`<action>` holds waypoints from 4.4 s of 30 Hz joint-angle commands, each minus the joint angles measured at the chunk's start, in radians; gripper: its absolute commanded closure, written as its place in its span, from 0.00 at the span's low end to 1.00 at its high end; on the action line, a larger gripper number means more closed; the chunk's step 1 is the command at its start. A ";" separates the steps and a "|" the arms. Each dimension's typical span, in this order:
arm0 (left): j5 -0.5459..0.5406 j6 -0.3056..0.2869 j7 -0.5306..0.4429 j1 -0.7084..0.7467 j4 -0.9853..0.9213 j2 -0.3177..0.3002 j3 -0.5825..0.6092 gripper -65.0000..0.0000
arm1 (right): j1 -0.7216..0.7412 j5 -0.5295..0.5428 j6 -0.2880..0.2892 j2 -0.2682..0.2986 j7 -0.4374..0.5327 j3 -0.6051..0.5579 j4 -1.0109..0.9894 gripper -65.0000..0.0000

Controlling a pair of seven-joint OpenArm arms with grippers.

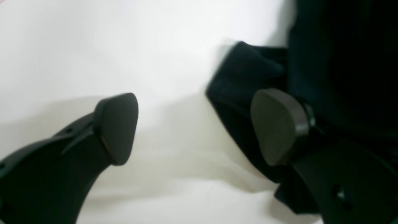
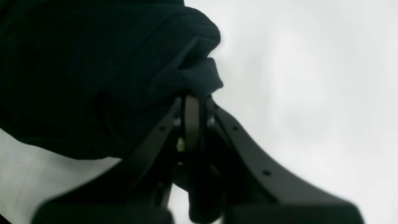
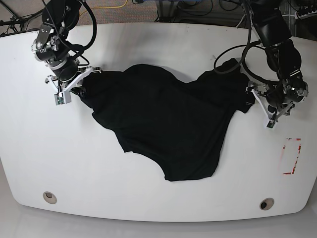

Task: Fold the T-shirt properly
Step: 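Lift the shirt with both grippers and pull the edges apart, then swing the lifted shirt with both grippers, then lower it onto the table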

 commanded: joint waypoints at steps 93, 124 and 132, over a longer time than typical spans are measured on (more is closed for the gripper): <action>-0.006 -0.004 0.253 -0.052 0.549 0.015 0.037 1.00 | 0.160 0.011 0.003 -0.011 0.020 0.007 0.018 0.98; -0.003 -0.004 0.255 -0.620 0.512 -0.031 0.067 1.00 | 0.804 0.011 -0.043 0.190 0.001 -0.002 -0.442 0.98; -0.002 -0.004 0.255 -0.767 0.497 -0.025 0.096 1.00 | 0.965 0.011 -0.044 0.226 -0.022 -0.006 -0.461 0.98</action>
